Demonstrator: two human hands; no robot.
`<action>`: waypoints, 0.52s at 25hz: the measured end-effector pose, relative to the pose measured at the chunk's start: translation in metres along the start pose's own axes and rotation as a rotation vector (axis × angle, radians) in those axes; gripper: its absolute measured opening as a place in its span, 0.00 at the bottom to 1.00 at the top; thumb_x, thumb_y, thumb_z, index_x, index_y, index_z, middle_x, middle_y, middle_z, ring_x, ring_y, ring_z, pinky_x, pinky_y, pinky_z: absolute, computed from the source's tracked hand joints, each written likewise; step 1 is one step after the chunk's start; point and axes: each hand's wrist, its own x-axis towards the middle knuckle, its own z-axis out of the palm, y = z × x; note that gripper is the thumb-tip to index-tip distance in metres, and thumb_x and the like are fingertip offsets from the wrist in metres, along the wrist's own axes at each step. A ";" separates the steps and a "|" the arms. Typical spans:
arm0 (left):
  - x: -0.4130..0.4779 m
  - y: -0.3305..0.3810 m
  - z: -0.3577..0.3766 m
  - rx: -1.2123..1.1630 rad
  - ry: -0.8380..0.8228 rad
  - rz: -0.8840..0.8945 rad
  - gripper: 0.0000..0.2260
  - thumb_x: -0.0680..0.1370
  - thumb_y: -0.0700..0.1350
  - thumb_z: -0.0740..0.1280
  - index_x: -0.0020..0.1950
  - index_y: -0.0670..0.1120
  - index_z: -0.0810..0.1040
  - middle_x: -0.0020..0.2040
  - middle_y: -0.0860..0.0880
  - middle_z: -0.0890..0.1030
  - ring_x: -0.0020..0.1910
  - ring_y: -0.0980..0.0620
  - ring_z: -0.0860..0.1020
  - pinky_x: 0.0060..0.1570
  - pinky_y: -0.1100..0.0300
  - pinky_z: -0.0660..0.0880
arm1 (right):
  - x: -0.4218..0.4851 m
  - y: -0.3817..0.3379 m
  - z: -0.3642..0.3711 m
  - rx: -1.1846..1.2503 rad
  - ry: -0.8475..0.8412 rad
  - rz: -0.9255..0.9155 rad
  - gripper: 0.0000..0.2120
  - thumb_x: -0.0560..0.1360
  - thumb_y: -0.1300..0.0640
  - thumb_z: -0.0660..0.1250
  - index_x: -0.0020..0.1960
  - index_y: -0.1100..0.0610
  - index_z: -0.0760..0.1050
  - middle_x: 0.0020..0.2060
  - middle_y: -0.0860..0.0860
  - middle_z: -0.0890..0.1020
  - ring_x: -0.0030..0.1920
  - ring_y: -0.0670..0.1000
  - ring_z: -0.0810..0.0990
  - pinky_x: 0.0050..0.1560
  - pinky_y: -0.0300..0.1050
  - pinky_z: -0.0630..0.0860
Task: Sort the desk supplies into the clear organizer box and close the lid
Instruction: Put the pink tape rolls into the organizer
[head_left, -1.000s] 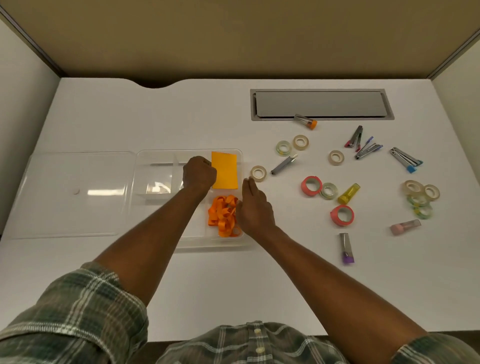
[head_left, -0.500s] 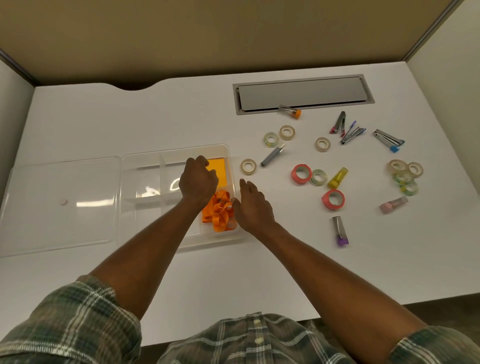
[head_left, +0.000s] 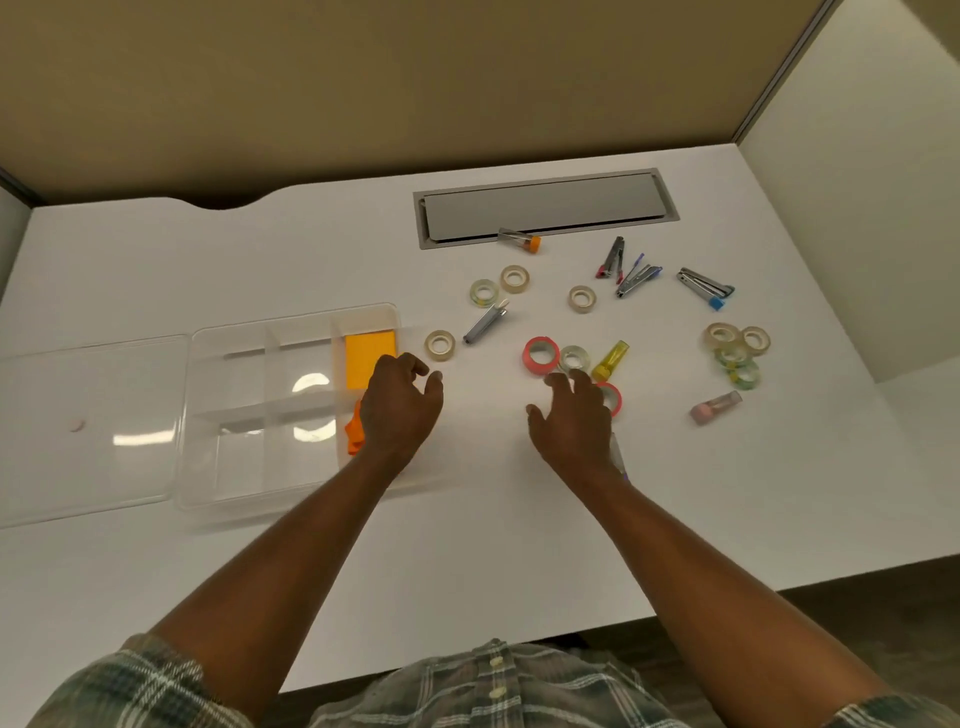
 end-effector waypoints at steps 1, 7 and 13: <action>-0.006 0.008 0.004 -0.005 0.001 0.021 0.11 0.77 0.52 0.69 0.52 0.46 0.79 0.50 0.47 0.78 0.44 0.51 0.75 0.41 0.59 0.68 | 0.003 0.017 -0.004 0.017 0.010 0.064 0.26 0.76 0.47 0.67 0.71 0.55 0.68 0.71 0.57 0.69 0.68 0.60 0.69 0.64 0.55 0.69; -0.044 0.052 0.041 -0.008 -0.090 0.011 0.11 0.77 0.52 0.69 0.53 0.46 0.80 0.49 0.48 0.79 0.44 0.53 0.75 0.40 0.60 0.69 | 0.024 0.075 -0.012 0.009 -0.087 0.161 0.36 0.75 0.44 0.70 0.76 0.55 0.58 0.61 0.58 0.73 0.61 0.60 0.75 0.56 0.54 0.74; -0.071 0.079 0.069 -0.067 -0.187 -0.092 0.13 0.77 0.56 0.68 0.52 0.48 0.80 0.47 0.50 0.81 0.46 0.53 0.78 0.43 0.59 0.71 | 0.036 0.085 -0.014 0.115 -0.095 0.111 0.30 0.74 0.46 0.70 0.72 0.54 0.63 0.59 0.56 0.77 0.60 0.60 0.77 0.56 0.54 0.75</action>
